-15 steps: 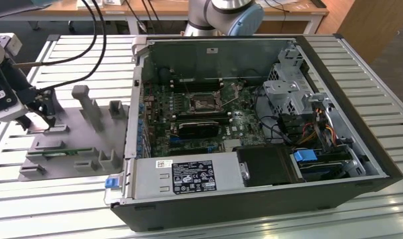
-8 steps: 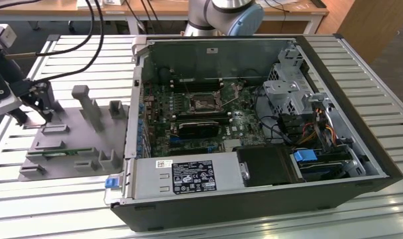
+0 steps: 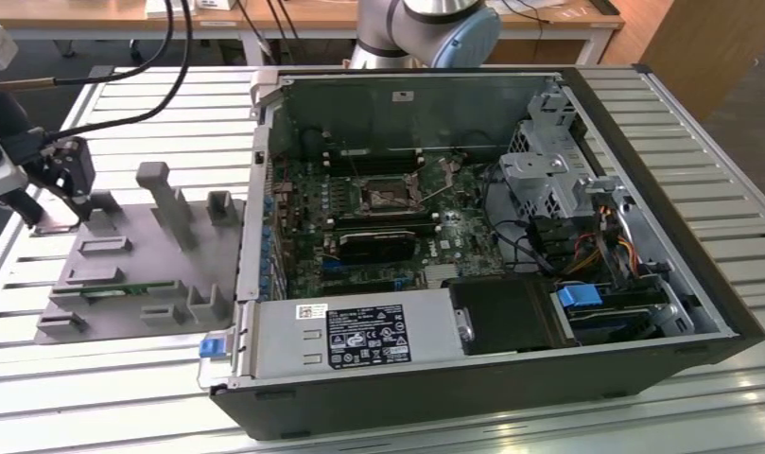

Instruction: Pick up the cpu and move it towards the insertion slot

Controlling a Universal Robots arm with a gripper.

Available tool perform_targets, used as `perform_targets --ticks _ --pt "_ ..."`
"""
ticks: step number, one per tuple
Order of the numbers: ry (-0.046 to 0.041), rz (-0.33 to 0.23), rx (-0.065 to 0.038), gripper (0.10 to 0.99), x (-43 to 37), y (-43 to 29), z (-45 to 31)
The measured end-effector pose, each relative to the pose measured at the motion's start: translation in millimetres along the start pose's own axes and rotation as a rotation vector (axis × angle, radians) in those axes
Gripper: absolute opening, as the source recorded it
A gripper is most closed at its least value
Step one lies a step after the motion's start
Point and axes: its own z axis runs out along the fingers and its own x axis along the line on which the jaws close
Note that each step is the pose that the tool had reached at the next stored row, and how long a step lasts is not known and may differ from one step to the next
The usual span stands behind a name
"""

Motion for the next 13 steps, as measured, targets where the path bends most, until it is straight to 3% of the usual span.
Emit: perform_targets --ticks 13 --pt "-0.0164 -0.001 0.0 0.537 -1.0 1.4 -33.4"
